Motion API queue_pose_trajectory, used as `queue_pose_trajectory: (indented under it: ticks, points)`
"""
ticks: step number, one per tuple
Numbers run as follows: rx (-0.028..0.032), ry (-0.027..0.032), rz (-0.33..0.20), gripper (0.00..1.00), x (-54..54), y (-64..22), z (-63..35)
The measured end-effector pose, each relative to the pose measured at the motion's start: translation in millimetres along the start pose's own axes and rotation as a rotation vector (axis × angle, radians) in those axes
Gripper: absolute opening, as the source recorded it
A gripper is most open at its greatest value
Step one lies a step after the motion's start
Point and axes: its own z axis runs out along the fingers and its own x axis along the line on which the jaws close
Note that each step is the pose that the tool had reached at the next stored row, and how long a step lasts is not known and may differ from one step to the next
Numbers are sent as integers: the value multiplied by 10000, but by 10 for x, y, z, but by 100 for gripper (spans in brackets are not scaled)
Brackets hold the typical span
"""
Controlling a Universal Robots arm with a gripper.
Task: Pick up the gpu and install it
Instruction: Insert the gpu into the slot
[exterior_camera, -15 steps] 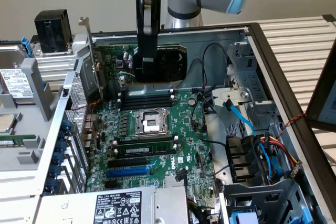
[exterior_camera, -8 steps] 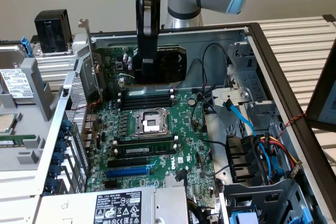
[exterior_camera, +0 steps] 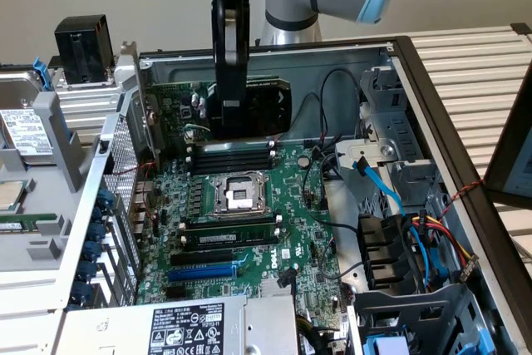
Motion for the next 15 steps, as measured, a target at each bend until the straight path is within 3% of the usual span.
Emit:
queue_pose_trajectory:
  ticks: [5, 15]
  points:
    - [-2, 2, -39, 27, -7, 49, 36]
    - [18, 3, -81, 27, -5, 128, 216]
